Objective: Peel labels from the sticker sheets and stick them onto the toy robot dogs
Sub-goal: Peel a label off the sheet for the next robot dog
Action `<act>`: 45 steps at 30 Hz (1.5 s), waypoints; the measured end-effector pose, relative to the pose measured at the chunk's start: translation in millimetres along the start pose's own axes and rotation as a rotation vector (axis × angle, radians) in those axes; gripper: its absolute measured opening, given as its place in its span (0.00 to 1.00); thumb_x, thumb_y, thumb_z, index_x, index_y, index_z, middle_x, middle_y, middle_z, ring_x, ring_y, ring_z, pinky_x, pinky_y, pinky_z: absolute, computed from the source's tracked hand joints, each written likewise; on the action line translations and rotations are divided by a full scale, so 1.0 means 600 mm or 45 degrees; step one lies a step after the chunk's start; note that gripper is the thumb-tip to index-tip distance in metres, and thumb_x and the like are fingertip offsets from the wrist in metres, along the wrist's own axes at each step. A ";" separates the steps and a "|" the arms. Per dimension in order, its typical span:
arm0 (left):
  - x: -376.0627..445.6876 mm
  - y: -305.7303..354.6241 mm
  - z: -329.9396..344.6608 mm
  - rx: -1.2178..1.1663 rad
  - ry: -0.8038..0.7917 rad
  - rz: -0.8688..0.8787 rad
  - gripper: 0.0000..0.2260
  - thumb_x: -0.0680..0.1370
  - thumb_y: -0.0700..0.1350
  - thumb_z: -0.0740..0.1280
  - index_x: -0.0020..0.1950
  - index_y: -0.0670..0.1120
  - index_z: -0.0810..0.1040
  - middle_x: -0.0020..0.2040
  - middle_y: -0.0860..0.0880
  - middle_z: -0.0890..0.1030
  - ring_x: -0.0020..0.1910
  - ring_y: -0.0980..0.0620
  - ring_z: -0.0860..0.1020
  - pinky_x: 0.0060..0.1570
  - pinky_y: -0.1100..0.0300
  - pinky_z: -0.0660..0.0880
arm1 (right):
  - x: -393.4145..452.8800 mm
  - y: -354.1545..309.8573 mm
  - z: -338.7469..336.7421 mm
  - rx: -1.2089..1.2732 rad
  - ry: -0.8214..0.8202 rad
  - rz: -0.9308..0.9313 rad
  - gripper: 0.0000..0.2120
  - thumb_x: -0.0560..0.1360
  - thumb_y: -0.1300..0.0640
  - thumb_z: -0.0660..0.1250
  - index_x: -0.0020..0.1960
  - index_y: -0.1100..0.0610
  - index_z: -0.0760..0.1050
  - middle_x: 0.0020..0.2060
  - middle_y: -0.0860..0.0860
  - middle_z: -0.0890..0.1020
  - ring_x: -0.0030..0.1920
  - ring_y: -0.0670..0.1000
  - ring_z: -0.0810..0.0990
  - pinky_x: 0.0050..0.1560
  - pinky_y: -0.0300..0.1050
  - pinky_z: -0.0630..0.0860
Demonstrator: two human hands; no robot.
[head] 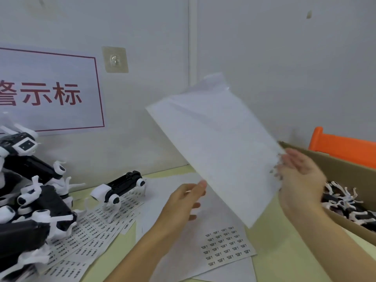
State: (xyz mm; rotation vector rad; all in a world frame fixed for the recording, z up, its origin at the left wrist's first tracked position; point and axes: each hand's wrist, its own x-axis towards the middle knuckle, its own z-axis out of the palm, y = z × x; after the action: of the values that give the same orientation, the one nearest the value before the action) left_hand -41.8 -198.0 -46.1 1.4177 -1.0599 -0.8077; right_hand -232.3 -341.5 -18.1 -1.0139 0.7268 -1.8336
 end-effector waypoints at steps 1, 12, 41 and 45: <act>0.002 0.006 0.001 -0.136 0.014 -0.030 0.17 0.77 0.64 0.65 0.57 0.55 0.80 0.53 0.58 0.85 0.52 0.58 0.84 0.52 0.56 0.80 | -0.019 0.009 0.009 -0.028 -0.113 0.056 0.24 0.73 0.80 0.60 0.50 0.51 0.78 0.48 0.46 0.83 0.43 0.38 0.83 0.36 0.28 0.76; 0.015 0.024 -0.061 -0.250 0.496 -0.029 0.15 0.79 0.33 0.63 0.51 0.53 0.79 0.43 0.54 0.86 0.46 0.51 0.84 0.47 0.53 0.80 | -0.113 0.068 0.019 -0.564 -0.935 0.199 0.21 0.74 0.66 0.73 0.55 0.42 0.79 0.57 0.38 0.80 0.60 0.37 0.78 0.47 0.33 0.79; 0.029 0.036 -0.132 -0.052 0.841 0.215 0.24 0.78 0.36 0.70 0.64 0.56 0.64 0.51 0.59 0.79 0.47 0.57 0.81 0.41 0.55 0.76 | -0.021 0.017 -0.009 -0.769 -0.872 0.181 0.16 0.80 0.67 0.65 0.51 0.48 0.84 0.42 0.48 0.88 0.41 0.46 0.85 0.41 0.42 0.77; 0.020 0.039 -0.112 0.146 0.948 0.308 0.31 0.76 0.42 0.74 0.74 0.52 0.61 0.62 0.54 0.75 0.62 0.50 0.76 0.53 0.54 0.75 | -0.025 0.016 -0.007 -0.683 -0.817 0.230 0.11 0.80 0.64 0.66 0.51 0.51 0.83 0.40 0.50 0.87 0.37 0.45 0.84 0.38 0.41 0.75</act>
State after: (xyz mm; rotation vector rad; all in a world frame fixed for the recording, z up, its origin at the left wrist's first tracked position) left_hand 20.8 -183.4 -13.3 1.4730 -0.6742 -0.0144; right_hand -228.0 -331.6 -33.0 -1.7092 0.8794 -1.0623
